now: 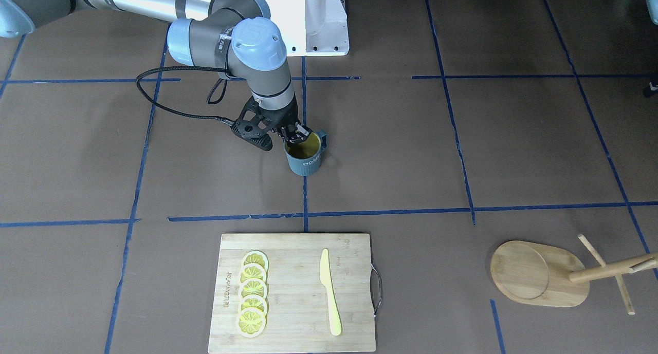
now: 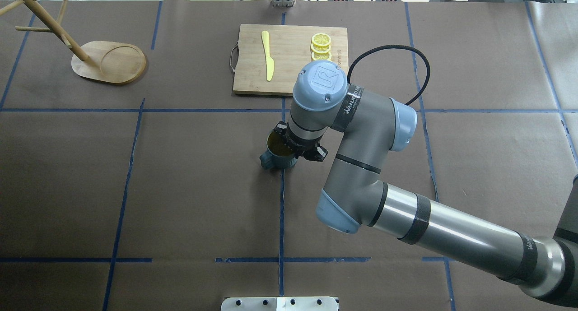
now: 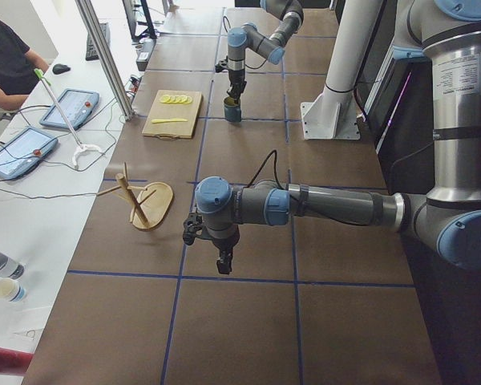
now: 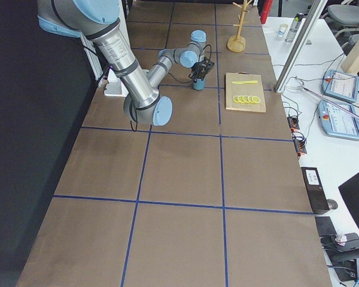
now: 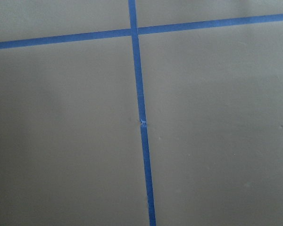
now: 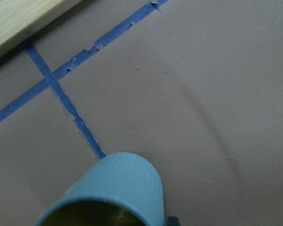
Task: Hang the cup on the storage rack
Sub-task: 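Carry the teal mug with the right gripper to the table center and set it down, then release the mug and withdraw the right arm while the left arm reaches in, then move the left gripper to the mug handle and close on it, then lift the mug by its handle with the left gripper toward the wooden rack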
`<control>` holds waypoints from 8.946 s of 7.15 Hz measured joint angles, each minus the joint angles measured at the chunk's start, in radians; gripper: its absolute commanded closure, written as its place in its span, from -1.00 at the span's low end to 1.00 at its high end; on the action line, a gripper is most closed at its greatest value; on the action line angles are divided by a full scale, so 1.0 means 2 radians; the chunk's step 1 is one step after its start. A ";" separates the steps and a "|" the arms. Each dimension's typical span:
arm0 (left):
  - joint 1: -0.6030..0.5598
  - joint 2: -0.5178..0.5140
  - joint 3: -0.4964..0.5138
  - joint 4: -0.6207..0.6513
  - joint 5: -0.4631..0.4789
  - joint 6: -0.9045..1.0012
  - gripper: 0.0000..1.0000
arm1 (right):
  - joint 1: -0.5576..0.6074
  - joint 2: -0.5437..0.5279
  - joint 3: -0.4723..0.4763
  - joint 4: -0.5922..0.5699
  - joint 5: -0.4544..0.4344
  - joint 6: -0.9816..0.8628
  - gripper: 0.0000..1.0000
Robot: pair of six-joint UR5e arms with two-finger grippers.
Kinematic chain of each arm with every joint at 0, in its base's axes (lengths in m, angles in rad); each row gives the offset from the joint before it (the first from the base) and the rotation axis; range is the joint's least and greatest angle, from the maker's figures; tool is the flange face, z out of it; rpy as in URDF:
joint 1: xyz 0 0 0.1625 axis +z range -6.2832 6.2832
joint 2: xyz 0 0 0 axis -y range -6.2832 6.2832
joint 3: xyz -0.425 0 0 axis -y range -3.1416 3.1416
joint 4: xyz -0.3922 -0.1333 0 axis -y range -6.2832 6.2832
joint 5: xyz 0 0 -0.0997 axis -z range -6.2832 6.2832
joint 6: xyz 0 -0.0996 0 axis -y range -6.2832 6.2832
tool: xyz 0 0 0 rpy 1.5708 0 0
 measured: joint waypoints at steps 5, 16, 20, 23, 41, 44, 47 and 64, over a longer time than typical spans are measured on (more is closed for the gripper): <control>0.015 0.000 -0.004 -0.057 -0.046 -0.001 -1.00 | 0.100 -0.080 0.127 -0.003 0.101 -0.025 -0.99; 0.413 -0.208 -0.012 -0.463 0.241 -0.313 -0.96 | 0.387 -0.393 0.173 -0.003 0.231 -0.620 -0.99; 0.586 -0.240 0.022 -0.536 0.541 -0.331 -0.97 | 0.391 -0.393 0.172 0.000 0.230 -0.627 -0.99; 0.614 -0.284 0.119 -0.627 0.595 -0.347 -0.96 | 0.391 -0.394 0.172 0.001 0.232 -0.627 -0.99; 0.608 -0.317 0.180 -0.631 0.608 -0.342 0.00 | 0.390 -0.388 0.174 0.002 0.228 -0.626 -0.99; 0.607 -0.317 0.180 -0.631 0.607 -0.341 0.46 | 0.390 -0.388 0.174 0.002 0.228 -0.626 -0.99; 0.606 -0.322 0.179 -0.632 0.607 -0.342 0.92 | 0.390 -0.388 0.173 0.002 0.228 -0.626 -0.99; 0.290 -0.219 0.200 -0.831 0.406 -1.296 1.00 | 0.390 -0.389 0.177 0.003 0.218 -0.626 -0.99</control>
